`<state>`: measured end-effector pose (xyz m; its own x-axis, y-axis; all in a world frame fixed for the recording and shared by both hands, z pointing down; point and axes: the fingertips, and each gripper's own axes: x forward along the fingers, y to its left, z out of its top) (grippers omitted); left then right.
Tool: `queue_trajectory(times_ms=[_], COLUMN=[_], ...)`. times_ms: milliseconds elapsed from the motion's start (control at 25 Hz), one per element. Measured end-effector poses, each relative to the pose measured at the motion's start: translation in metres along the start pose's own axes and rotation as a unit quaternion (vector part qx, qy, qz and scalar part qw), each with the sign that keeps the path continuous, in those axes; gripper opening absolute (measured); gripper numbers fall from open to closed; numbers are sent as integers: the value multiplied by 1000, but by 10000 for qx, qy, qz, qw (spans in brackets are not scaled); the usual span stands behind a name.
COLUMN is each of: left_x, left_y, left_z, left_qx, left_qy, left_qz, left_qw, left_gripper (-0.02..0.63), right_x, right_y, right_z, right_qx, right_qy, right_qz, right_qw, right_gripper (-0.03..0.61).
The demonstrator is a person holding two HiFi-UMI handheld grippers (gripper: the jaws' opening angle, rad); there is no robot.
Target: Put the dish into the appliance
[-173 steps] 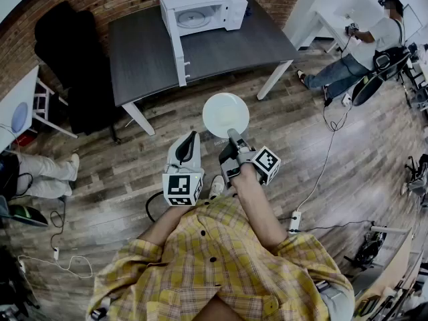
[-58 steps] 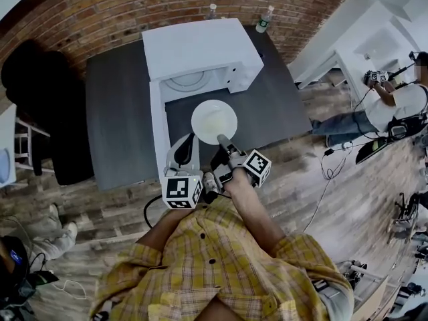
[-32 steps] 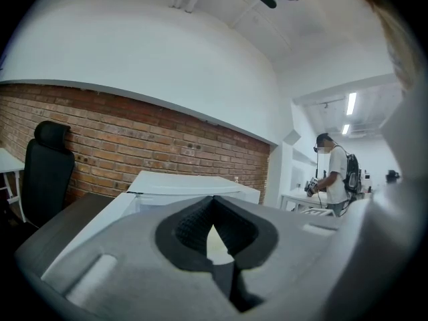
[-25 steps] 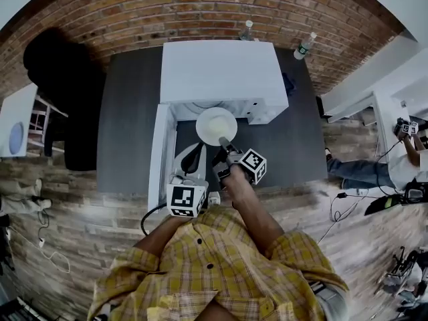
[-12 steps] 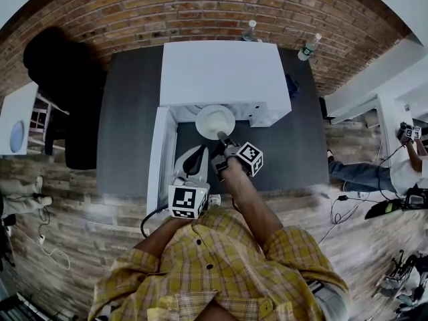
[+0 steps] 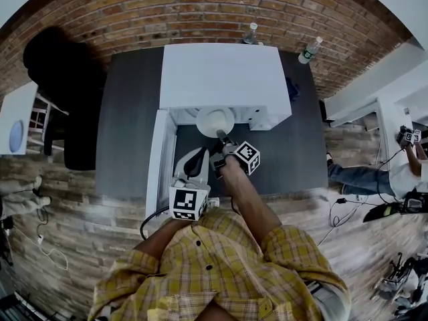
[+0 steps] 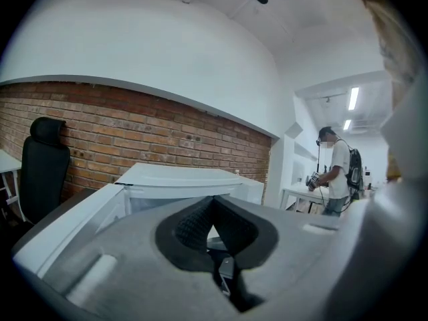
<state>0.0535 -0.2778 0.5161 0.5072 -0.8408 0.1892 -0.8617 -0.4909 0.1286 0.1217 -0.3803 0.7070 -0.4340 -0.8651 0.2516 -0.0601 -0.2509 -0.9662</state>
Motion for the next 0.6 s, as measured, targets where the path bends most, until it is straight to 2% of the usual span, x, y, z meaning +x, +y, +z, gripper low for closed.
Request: queue_trajectory(times_ms=[200,600], left_x=[4,11], left_y=[2,10], left_z=[2,-5], left_qx=[53,83], left_qy=[10,144], left_qz=[-5,45], left_qw=[10000,9999], left_gripper=[0,0], right_x=[10,29], right_y=[0,-17], right_z=[3,10], right_qx=[118,222], right_qy=[-21,-42], right_qz=[55,-132], right_qw=[9999,9997], right_gripper=[28,28])
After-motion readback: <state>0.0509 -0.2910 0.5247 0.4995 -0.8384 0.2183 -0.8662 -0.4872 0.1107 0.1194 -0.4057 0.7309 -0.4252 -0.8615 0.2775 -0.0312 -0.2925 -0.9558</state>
